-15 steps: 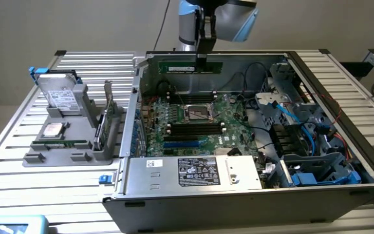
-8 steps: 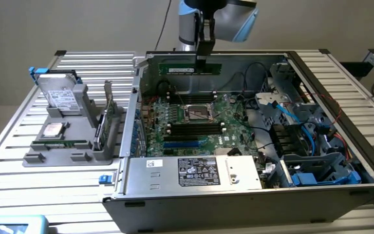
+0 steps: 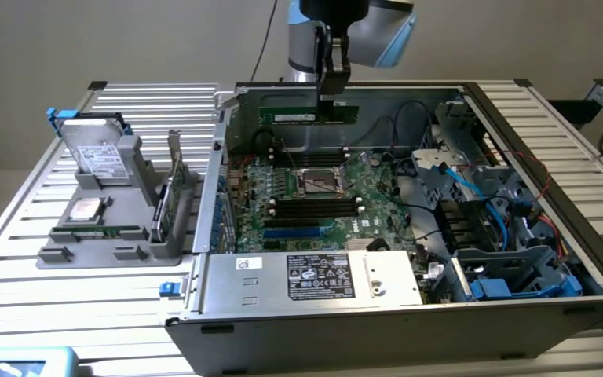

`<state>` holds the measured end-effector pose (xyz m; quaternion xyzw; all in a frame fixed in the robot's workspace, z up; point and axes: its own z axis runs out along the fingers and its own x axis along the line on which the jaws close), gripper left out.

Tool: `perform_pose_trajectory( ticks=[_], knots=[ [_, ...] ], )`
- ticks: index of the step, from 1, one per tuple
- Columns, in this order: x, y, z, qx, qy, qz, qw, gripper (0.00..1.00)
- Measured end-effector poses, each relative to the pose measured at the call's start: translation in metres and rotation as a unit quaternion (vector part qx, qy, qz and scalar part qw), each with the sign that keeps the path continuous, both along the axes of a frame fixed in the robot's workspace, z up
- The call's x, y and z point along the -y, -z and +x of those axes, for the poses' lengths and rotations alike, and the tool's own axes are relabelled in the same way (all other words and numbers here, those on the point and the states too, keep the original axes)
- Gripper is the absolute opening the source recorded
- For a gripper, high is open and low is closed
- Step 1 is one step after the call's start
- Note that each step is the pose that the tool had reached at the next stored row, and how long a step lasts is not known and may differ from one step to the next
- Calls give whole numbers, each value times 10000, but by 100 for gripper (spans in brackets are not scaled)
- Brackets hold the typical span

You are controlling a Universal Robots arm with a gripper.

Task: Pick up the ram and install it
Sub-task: 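Insert the ram into the slot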

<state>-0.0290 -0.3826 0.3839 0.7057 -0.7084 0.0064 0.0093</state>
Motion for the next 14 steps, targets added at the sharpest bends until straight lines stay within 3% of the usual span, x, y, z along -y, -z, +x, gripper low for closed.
perform_pose_trajectory(
  ticks=[2,5,9,14],
  knots=[
    [0,24,14,2,0,0,10000,12],
    [-1,62,37,3,0,-21,10000,12],
    [-2,100,44,12,0,-93,10000,12],
    [-6,117,45,12,0,-76,10000,12]
  ],
)
